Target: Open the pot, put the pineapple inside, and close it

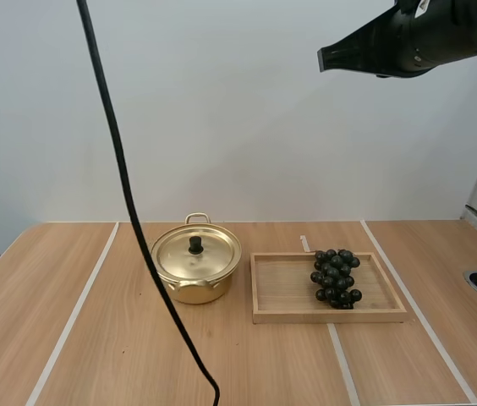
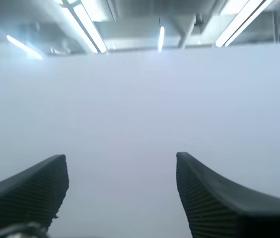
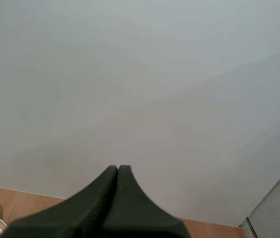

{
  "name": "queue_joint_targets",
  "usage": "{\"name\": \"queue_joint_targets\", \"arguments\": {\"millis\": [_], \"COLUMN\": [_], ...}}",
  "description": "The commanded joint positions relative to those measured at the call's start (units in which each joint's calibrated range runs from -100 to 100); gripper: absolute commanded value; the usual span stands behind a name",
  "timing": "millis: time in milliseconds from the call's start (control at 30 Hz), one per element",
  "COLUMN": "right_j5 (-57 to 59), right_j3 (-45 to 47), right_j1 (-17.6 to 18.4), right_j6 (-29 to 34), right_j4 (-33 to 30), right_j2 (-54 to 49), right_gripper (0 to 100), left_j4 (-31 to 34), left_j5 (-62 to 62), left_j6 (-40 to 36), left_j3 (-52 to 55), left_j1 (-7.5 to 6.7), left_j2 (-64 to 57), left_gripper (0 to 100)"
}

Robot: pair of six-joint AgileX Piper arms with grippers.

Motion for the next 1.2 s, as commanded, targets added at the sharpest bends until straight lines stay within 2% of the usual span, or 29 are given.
{"name": "queue_joint_targets", "arguments": {"millis": [0,200,367,533,667,767,867,967,1033,1167], "right_j5": [-2.52,-2.52,-4.25,-18.12,-29.84,-42.93,-50.32,-46.88,-45.29,-45.34], "right_j3": [0.07,0.07,0.07,5.42,16.39,26.37,34.85,41.61,45.76,52.86], "right_j1": [-0.21,-0.21,-0.21,-0.21,-0.21,-0.21,-0.21,-0.7,-2.01,-4.46], "right_j6": [-0.37,-0.28,1.26,3.98,3.96,3.74,3.74,3.74,3.74,3.74], "right_j4": [-0.3,-0.32,-0.32,-0.32,0.55,-2.35,-5.0,-4.22,-3.35,-3.23], "right_j2": [-0.37,-0.37,-0.37,-3.21,-8.31,-14.13,-20.16,-24.41,-26.4,-28.36], "right_gripper": [0,0,0,0,0,0,0,0,0,0], "left_j4": [1.14,2.03,2.04,2.21,6.47,7.38,8.69,9.02,12.09,21.0], "left_j5": [-3.02,-8.08,-7.47,-7.47,-6.46,-2.17,4.43,13.41,13.47,10.85], "left_j6": [-1.29,-1.41,-1.74,-3.98,-3.98,-3.98,-3.98,-4.57,-6.28,-16.74], "left_j3": [5.34,20.62,30.46,39.91,46.88,49.6,51.42,53.64,55.33,58.0], "left_j1": [0.56,0.56,0.56,0.56,0.56,0.56,-1.05,-3.02,-3.89,-4.02], "left_j2": [-5.4,-16.38,-24.73,-34.23,-42.83,-47.9,-49.07,-49.07,-49.07,-49.07], "left_gripper": [100,100,100,100,100,100,100,100,100,100]}}
